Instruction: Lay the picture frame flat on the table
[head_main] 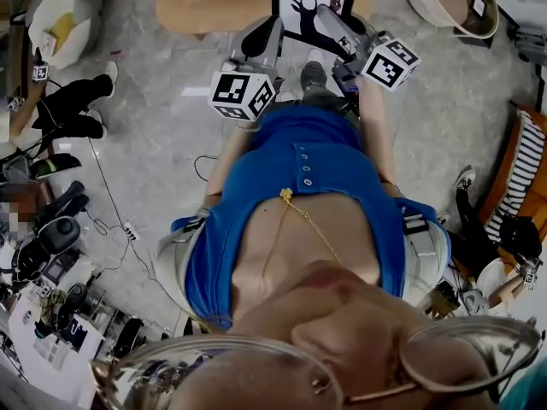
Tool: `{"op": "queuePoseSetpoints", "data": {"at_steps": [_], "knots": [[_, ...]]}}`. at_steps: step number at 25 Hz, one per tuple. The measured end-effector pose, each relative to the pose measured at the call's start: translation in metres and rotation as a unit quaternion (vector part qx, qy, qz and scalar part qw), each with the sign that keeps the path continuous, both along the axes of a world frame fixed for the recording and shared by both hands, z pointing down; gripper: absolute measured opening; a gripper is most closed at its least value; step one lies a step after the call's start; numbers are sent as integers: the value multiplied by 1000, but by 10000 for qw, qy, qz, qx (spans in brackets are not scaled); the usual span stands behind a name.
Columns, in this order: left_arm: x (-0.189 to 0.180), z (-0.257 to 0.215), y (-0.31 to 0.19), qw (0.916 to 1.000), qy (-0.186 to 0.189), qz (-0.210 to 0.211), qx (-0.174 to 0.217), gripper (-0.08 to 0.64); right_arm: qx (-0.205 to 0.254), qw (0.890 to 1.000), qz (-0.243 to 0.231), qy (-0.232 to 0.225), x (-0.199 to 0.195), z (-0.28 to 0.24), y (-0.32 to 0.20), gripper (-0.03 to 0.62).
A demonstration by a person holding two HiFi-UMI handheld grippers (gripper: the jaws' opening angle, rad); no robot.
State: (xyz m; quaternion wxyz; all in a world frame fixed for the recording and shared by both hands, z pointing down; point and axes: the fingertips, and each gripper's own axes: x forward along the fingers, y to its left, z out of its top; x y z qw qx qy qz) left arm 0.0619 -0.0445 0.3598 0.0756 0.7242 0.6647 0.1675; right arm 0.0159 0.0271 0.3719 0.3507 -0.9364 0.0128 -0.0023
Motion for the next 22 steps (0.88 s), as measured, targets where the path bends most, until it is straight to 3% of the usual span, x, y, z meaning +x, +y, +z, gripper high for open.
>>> {"op": "queuePoseSetpoints", "data": {"at_steps": [17, 22], "knots": [[-6, 10, -1, 9995, -3, -309, -114, -3, -49, 9993, -379, 49, 1, 11, 0, 11], [-4, -6, -1, 9989, 18, -439, -137, -3, -13, 9990, -435, 77, 1, -5, 2, 11]]}}
